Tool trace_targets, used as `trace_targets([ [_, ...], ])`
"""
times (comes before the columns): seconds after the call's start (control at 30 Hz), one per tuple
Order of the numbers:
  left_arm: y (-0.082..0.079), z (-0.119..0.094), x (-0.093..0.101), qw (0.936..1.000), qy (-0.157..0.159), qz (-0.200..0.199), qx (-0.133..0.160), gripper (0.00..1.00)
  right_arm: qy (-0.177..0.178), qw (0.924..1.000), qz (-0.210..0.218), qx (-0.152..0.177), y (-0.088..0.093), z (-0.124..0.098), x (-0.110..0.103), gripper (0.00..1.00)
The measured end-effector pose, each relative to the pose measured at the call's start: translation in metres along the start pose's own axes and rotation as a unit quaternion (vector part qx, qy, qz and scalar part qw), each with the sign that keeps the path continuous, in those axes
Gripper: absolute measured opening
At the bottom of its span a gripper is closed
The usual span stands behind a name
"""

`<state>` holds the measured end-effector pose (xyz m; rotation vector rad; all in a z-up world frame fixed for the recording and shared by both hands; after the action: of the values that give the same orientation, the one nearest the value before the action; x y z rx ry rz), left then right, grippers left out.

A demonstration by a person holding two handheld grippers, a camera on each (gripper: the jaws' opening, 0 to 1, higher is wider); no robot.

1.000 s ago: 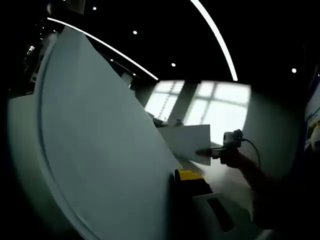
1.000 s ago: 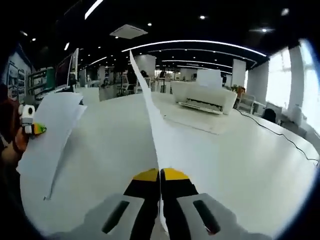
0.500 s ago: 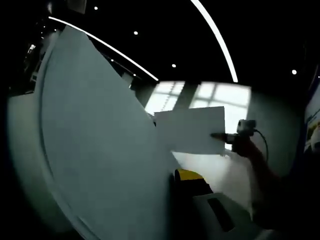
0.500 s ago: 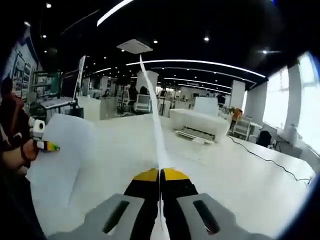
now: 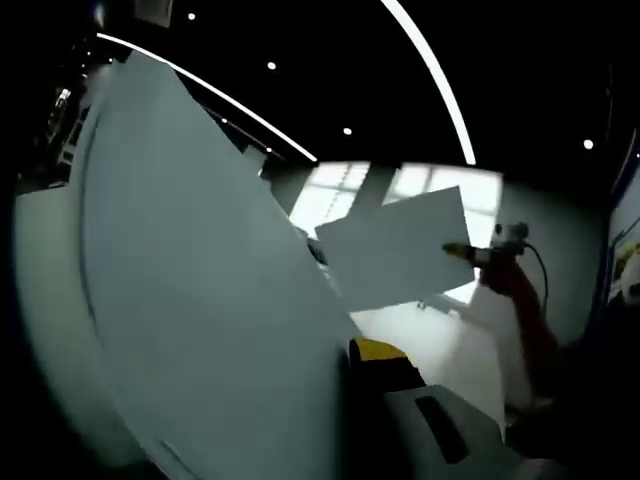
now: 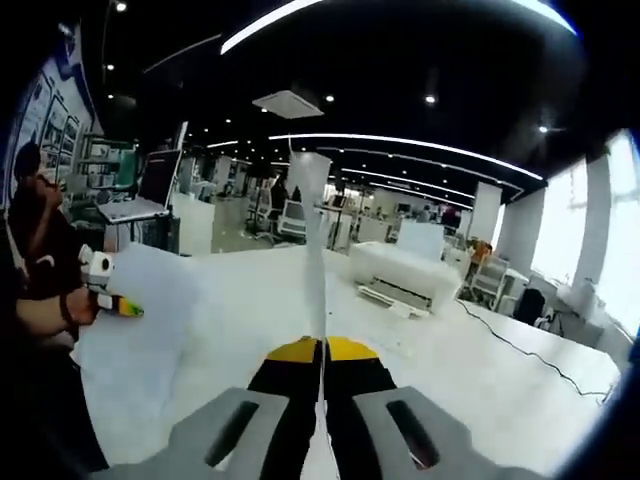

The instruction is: Organize the stack of printing papers by aligning and flattening the scattered papers on the table

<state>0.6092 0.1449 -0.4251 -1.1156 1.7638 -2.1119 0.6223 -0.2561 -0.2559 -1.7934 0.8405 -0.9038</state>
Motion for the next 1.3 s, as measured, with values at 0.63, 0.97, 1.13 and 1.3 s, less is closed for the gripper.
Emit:
trace_targets([
  [0.63, -0.001, 0.0, -0.004, 1.0, -0.001, 0.0, -0.002, 0.11, -0.006, 0.999, -0.044, 0.012, -0.038, -0.023, -0.002, 0.0],
  [0.97, 0.001, 0.001, 0.002, 1.0, 0.0, 0.0, -0.001, 0.11, -0.011, 0.9985, -0.054, 0.004, -0.043, -0.026, -0.007, 0.0],
  [1.13, 0.002, 0.002, 0.004, 1.0, 0.0, 0.0, -0.001, 0.11, -0.017, 0.9977, -0.066, 0.0, -0.048, -0.03, -0.01, 0.0],
  [1.3, 0.003, 0.002, 0.006, 1.0, -0.001, 0.001, -0.001, 0.11, -0.021, 0.9973, -0.071, 0.001, -0.051, -0.032, -0.008, 0.0],
])
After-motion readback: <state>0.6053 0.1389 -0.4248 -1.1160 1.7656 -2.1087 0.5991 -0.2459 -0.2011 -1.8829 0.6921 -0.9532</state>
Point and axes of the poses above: the point that each gripper's makers call its tool centre point, and the gripper's own axes: z roughly forward along the fingers, x roughly to its right, y roughly out of its underside, the point moved 8 cm from there along -z, roughly backward along the fingers, and after that the axes turned 4 degrees about -x, right-handed, at the moved point
